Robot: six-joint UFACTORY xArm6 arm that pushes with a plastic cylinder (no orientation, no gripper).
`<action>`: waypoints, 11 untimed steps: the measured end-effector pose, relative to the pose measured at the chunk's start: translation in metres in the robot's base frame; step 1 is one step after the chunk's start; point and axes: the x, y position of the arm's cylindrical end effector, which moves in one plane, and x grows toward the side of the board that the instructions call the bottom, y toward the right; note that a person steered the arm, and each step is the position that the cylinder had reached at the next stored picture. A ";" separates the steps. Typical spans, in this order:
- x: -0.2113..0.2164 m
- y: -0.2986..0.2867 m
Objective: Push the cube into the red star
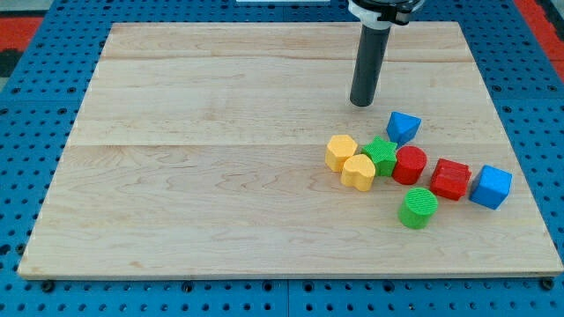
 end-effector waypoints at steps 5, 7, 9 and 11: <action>0.009 0.202; 0.158 0.189; 0.154 0.102; 0.134 0.048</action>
